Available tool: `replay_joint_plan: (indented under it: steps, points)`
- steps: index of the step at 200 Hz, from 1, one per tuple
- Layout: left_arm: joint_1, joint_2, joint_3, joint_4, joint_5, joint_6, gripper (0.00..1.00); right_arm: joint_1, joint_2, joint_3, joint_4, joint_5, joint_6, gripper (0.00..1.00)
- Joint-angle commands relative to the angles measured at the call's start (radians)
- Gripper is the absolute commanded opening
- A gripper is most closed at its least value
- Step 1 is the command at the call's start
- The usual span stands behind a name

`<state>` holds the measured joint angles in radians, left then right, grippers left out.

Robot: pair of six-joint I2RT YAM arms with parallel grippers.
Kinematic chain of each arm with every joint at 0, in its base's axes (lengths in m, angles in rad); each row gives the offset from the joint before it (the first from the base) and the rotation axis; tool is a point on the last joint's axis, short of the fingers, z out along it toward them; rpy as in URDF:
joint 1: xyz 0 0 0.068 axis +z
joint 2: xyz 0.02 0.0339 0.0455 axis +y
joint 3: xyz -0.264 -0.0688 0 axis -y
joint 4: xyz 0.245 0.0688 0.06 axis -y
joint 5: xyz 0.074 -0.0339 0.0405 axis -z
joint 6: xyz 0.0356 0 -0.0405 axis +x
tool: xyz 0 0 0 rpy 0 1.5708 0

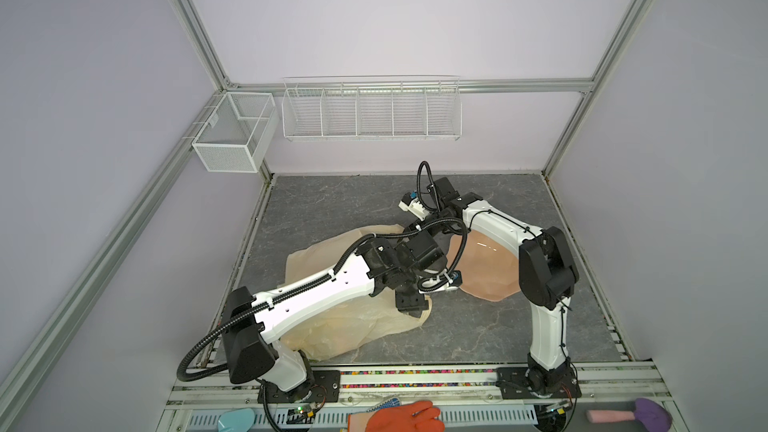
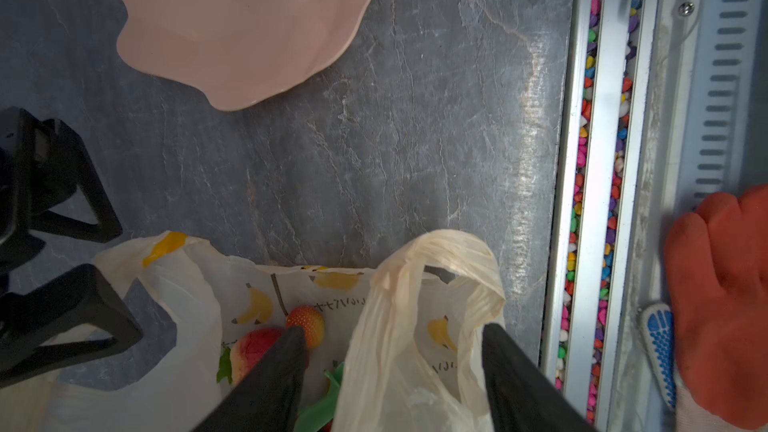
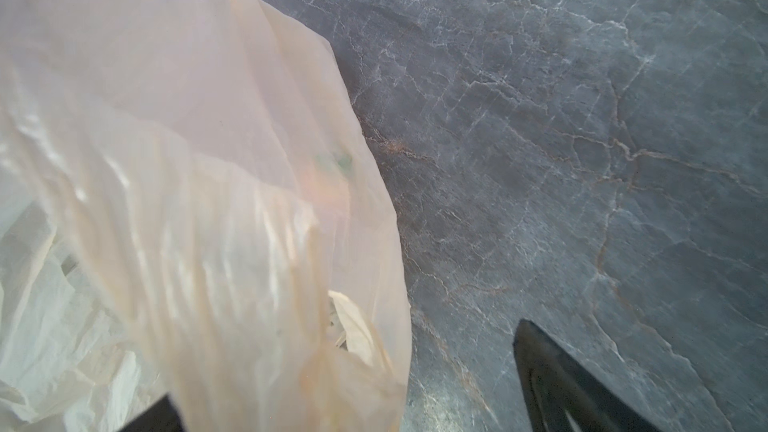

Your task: Place the fruits into the plastic bag

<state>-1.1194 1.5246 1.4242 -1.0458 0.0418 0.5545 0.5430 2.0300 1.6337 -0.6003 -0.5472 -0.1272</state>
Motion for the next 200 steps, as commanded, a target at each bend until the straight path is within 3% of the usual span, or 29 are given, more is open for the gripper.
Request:
replay_joint_plan:
  steps: [1,35,55,89,107,139,163,174,200]
  points:
    - [-0.005,0.025,-0.013,0.037,-0.007,0.021,0.70,-0.005,0.010,0.014,0.002,-0.029,-0.009,0.95]
    - [-0.005,0.088,0.016,-0.010,0.008,0.047,0.68,-0.005,0.006,0.014,-0.004,-0.033,-0.015,0.95]
    - [-0.004,0.113,0.024,-0.049,0.048,0.064,0.60,-0.006,0.004,0.013,-0.007,-0.039,-0.017,0.95]
    - [-0.008,0.122,0.005,-0.065,0.059,0.074,0.16,-0.003,0.005,0.007,-0.005,-0.051,-0.017,0.88]
    - [-0.008,0.099,0.000,-0.060,0.053,0.072,0.00,0.000,0.010,0.011,-0.002,-0.070,-0.011,0.71]
    - [-0.008,0.034,0.007,-0.053,0.044,0.053,0.00,0.006,0.021,0.016,0.008,-0.082,0.004,0.43]
    - [-0.008,-0.022,0.000,-0.055,0.041,0.037,0.00,0.009,0.036,0.035,0.008,-0.068,0.025,0.33]
    - [-0.008,-0.049,-0.008,-0.051,0.031,0.023,0.00,0.008,0.043,0.046,0.008,-0.043,0.046,0.08]
    - [-0.009,-0.123,-0.034,-0.033,0.018,-0.015,0.00,0.009,0.058,0.074,0.000,0.010,0.108,0.07]
